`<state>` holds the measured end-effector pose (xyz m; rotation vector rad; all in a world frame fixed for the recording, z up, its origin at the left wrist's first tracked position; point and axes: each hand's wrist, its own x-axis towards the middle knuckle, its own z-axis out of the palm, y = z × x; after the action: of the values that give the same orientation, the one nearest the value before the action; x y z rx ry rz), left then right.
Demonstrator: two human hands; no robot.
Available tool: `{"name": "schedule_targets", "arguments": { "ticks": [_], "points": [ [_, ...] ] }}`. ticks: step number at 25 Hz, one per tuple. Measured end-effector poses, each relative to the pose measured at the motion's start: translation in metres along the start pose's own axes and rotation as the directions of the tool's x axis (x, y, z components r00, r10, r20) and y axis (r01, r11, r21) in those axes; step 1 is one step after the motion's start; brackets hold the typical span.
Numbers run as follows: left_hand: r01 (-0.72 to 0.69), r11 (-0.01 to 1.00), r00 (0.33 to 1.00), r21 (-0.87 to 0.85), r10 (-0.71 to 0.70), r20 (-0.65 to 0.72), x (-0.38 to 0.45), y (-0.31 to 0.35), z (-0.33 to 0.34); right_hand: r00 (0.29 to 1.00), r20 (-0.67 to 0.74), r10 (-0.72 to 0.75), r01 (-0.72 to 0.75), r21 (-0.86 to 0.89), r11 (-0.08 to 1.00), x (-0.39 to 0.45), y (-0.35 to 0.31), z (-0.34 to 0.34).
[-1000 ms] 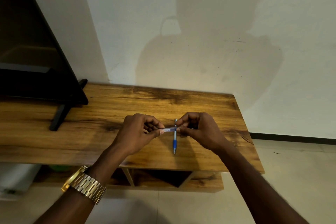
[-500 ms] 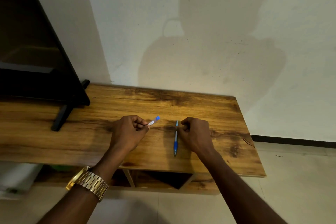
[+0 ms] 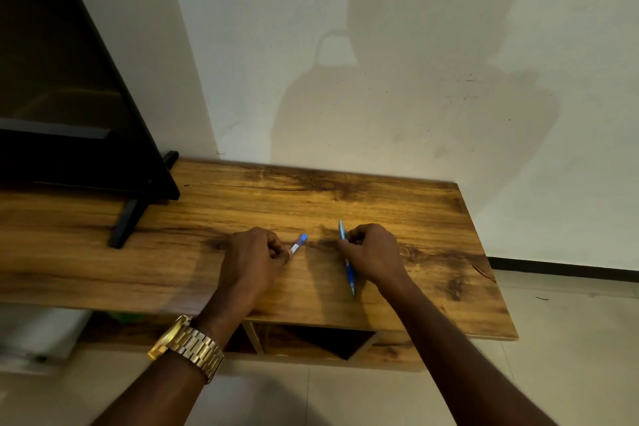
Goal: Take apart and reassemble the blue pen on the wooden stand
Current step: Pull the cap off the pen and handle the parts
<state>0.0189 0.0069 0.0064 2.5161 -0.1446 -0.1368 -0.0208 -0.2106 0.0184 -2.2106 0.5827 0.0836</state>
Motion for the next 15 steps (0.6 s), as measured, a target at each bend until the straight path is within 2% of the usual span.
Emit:
{"name": "schedule_targets", "arguments": {
  "ticks": [1, 2, 3, 5, 7, 8, 11, 13, 15],
  "points": [
    [0.006, 1.000, 1.000, -0.003, -0.006, 0.003, -0.001, 0.000, 0.000, 0.998, 0.036, 0.051, -0.058, 0.213, 0.975, -0.003, -0.005, -0.005],
    [0.018, 1.000, 1.000, -0.017, -0.018, 0.007, -0.001, 0.002, 0.000, 0.994, 0.071, 0.082, -0.105, 0.436, 0.894, -0.006, -0.010, -0.009],
    [0.030, 0.999, 1.000, -0.032, -0.030, 0.007, -0.001, 0.004, -0.003, 0.992, 0.097, 0.078, -0.122, 0.626, 0.770, -0.009, -0.017, -0.015],
    [0.029, 0.999, 0.999, -0.045, -0.029, 0.014, -0.003, 0.009, -0.011, 0.995, 0.102, 0.003, -0.090, 0.863, 0.498, -0.015, -0.029, -0.026],
    [0.006, 0.999, 0.999, -0.041, -0.004, 0.047, -0.016, 0.013, -0.029, 0.996, 0.058, -0.075, -0.034, 0.959, 0.280, -0.027, -0.043, -0.042],
    [-0.007, 1.000, 0.998, -0.025, 0.008, 0.066, -0.028, 0.015, -0.038, 0.996, 0.021, -0.092, 0.000, 0.975, 0.220, -0.034, -0.047, -0.048],
    [-0.090, 0.993, 0.994, 0.077, 0.085, 0.063, -0.063, 0.015, -0.043, 0.995, -0.057, -0.082, 0.070, 0.985, 0.160, -0.044, -0.046, -0.058],
    [-0.151, 0.971, 0.986, 0.186, 0.134, 0.101, -0.067, 0.015, -0.032, 0.998, -0.045, -0.051, 0.052, 0.988, 0.145, -0.044, -0.045, -0.059],
    [-0.165, 0.943, 0.977, 0.288, 0.116, 0.179, -0.053, 0.013, -0.021, 1.000, 0.001, -0.027, 0.002, 0.995, 0.104, -0.041, -0.043, -0.060]
  ]
}}
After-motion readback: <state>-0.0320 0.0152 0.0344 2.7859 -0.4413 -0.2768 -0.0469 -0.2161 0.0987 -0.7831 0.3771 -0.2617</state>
